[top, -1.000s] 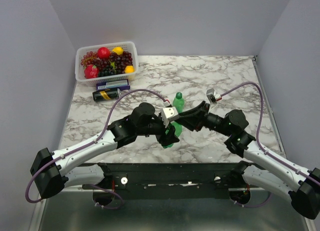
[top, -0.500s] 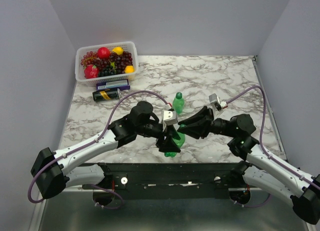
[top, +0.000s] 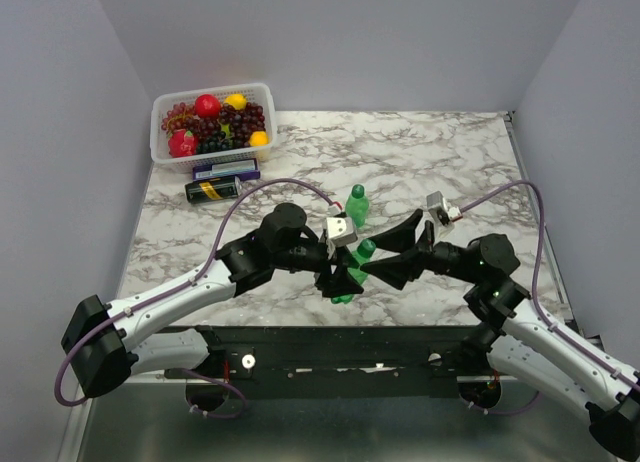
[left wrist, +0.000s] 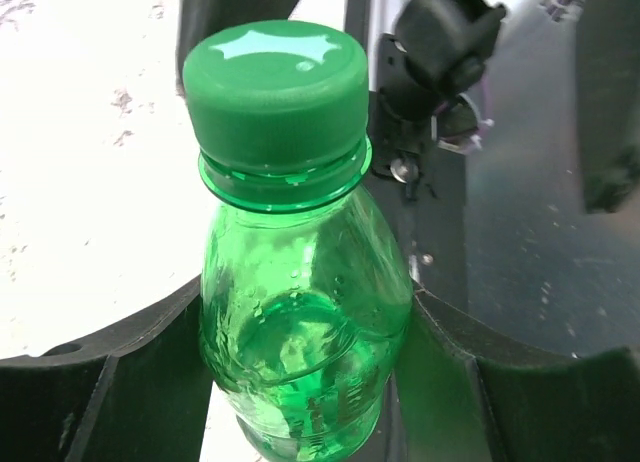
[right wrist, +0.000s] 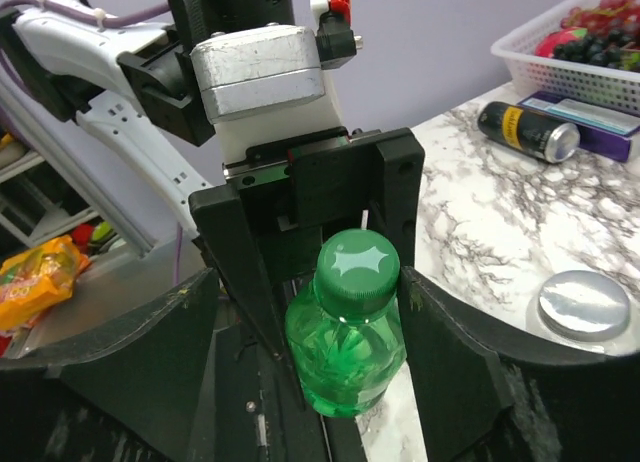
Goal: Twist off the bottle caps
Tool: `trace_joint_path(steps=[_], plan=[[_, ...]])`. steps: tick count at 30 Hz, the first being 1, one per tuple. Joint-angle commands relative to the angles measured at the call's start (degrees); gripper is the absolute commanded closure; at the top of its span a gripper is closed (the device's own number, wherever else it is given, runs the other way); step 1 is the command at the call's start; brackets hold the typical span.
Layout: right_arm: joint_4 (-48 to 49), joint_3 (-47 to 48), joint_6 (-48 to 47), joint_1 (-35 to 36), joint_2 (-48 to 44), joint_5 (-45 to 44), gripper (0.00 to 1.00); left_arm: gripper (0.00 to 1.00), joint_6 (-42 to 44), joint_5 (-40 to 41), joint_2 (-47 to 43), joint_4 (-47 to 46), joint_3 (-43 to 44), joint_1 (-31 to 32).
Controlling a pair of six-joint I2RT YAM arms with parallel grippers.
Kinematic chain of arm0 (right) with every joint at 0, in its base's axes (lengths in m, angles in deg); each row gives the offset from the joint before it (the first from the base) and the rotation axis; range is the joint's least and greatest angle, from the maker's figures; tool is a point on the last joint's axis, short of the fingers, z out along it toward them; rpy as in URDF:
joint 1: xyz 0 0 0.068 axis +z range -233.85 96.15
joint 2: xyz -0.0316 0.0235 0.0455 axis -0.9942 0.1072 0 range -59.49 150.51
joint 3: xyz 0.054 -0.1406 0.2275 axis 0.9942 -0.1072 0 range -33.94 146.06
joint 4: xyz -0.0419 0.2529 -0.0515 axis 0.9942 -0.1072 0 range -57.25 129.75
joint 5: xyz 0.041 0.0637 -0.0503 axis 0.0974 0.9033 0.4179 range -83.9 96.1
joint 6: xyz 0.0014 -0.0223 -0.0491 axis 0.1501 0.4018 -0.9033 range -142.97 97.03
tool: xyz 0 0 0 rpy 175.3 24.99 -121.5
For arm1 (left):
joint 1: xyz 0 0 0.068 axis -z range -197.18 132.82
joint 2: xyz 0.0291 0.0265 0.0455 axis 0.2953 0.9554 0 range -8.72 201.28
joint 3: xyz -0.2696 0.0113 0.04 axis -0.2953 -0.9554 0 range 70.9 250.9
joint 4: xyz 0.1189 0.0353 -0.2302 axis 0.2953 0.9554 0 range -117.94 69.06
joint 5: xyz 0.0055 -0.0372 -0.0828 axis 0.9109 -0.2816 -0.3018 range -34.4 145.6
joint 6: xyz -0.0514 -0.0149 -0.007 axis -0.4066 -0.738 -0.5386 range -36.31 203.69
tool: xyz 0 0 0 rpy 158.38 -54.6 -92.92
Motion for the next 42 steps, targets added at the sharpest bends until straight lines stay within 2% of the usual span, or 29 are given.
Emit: trace_joint_path(steps=[1,6,10,13,17,21,28,42], plan=[[-7.1,0.1,-1.4,0.4,-4.1,-7.5,0.18,0.97,0.2,8.7,-1.5,0.4,1.9,0.0],[-15.4,3.1,1.8,0.4,-5.5,-23.1,0.2,0.97,0.6,17.0,-3.2,1.3,1.5,0.7],[-13.0,3.1,7.1,1.0,-4.2,-27.5,0.3,0.97,0.8,20.3,-3.7,1.9,1.5,1.1],[-11.8,4.7,8.1,3.9,-2.1,-31.3,0.33,0.97,0.8,21.2,-3.0,2.5,1.8,1.1],[-13.1,8.0,7.5,10.0,2.8,-38.7,0.34,0.97,0.7,22.0,-2.4,2.8,1.9,1.2],[-13.5,10.3,7.6,13.0,6.5,-43.2,0.34,0.97,0.7,23.3,-1.8,3.5,2.1,1.4],[-13.6,12.8,7.1,16.2,10.8,-46.7,0.34,0.97,0.7,23.9,-1.4,3.8,2.3,1.5],[-8.8,13.6,6.9,17.0,14.8,-42.3,0.34,0.97,1.1,23.9,-0.8,4.1,2.5,1.9]])
